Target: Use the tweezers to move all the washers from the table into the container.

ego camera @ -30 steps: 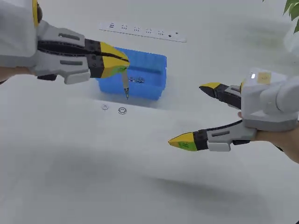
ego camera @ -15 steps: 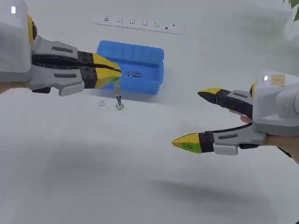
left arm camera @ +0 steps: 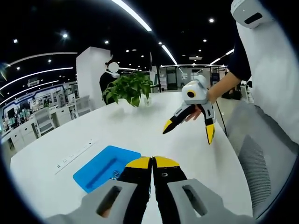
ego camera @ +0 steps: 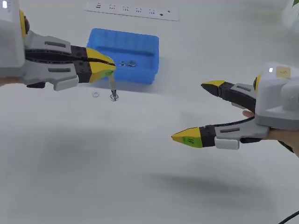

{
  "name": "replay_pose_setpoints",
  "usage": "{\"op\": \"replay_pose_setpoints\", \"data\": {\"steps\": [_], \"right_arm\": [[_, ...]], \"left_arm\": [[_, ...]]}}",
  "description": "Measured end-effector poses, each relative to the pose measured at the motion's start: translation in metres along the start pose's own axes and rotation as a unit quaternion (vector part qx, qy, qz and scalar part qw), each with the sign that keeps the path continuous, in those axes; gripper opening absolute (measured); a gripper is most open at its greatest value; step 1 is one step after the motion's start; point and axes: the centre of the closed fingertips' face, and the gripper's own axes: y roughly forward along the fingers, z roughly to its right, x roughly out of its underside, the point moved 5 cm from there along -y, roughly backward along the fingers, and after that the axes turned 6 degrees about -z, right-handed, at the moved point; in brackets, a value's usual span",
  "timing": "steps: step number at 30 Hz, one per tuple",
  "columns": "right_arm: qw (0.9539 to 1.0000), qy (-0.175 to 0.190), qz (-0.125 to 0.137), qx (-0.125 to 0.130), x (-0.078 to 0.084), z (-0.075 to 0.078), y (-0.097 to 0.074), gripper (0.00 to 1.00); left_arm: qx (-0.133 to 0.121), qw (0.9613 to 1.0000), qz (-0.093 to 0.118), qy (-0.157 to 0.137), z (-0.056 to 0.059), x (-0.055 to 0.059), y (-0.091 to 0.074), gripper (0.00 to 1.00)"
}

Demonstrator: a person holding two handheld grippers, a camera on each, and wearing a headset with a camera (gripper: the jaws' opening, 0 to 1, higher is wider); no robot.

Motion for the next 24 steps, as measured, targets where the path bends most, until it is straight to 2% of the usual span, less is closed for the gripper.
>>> {"op": "replay_pose_setpoints", "data": {"steps": [9, 17, 18, 24], "right_arm": [[0.9998, -0.004, -0.016, -0.005, 0.009, -0.003, 0.004, 0.94], [0.9999, 0.005, -0.012, -0.008, 0.010, -0.002, 0.004, 0.92], [0.9999, 0.007, -0.011, -0.009, 0.010, -0.002, 0.003, 0.92], [0.9997, 0.013, -0.015, -0.015, 0.012, -0.005, 0.005, 0.90]], "left_arm": [[0.005, 1.0000, -0.005, 0.001, -0.003, 0.004, 0.009, 0.04], [0.013, 0.9997, -0.022, 0.005, -0.002, 0.014, 0.015, 0.04], [0.012, 0.9998, -0.013, 0.003, -0.003, 0.013, 0.013, 0.04], [0.009, 0.9999, -0.013, -0.003, -0.004, 0.014, 0.010, 0.04]]}}
